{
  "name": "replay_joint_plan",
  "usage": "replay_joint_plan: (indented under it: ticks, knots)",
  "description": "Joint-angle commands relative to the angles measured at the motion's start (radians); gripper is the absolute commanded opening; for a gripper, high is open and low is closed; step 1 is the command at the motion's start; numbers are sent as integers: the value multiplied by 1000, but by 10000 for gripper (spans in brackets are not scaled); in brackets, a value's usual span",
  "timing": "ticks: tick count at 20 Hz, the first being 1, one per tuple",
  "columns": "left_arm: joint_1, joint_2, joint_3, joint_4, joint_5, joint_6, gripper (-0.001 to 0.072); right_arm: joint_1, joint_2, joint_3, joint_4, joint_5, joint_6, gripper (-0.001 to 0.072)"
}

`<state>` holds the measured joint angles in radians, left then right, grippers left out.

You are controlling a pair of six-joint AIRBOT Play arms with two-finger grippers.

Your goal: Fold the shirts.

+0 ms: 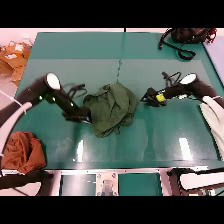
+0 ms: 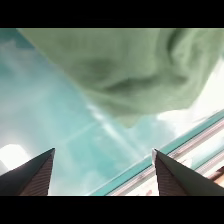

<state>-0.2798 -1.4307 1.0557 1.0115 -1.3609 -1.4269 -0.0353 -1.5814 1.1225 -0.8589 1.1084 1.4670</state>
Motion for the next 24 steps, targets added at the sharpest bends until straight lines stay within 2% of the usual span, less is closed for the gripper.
replay_joint_plan:
  ticks: [1, 2, 4, 5, 6, 7, 9, 12, 16, 20, 24]
  knots:
    - [-40, 5, -218, -169, 250, 33, 720, 42, -149, 21, 199, -47, -113, 438]
    - [-64, 4, -245, -179, 310, 33, 720, 56, -174, 38, 213, -47, -115, 433]
    - [-107, 3, -264, -198, 397, 32, 720, 78, -205, 76, 216, -47, -115, 347]
    - [-121, 3, -264, -210, 434, 32, 718, 84, -206, 91, 216, -47, -115, 257]
    - [-129, 3, -264, -227, 472, 33, 605, 84, -206, 107, 216, -42, -118, 108]
    - [-129, 3, -264, -235, 494, 34, 439, 83, -203, 119, 216, -37, -118, 28]
    - [-119, 3, -258, -226, 478, 94, 28, 74, -186, 139, 212, -7, -118, 27]
    - [-52, 36, -230, -162, 361, 95, 22, 55, -109, 163, 208, 49, -118, 26]
    - [93, 262, -80, 23, 190, 5, 22, -2, 133, 222, 208, 117, -118, 26]
    - [183, 506, 248, 176, 87, -37, 22, -67, 396, 383, 204, 200, -118, 27]
    - [207, 551, 646, 203, -57, -31, 22, -106, 608, 555, 201, 227, -116, 27]
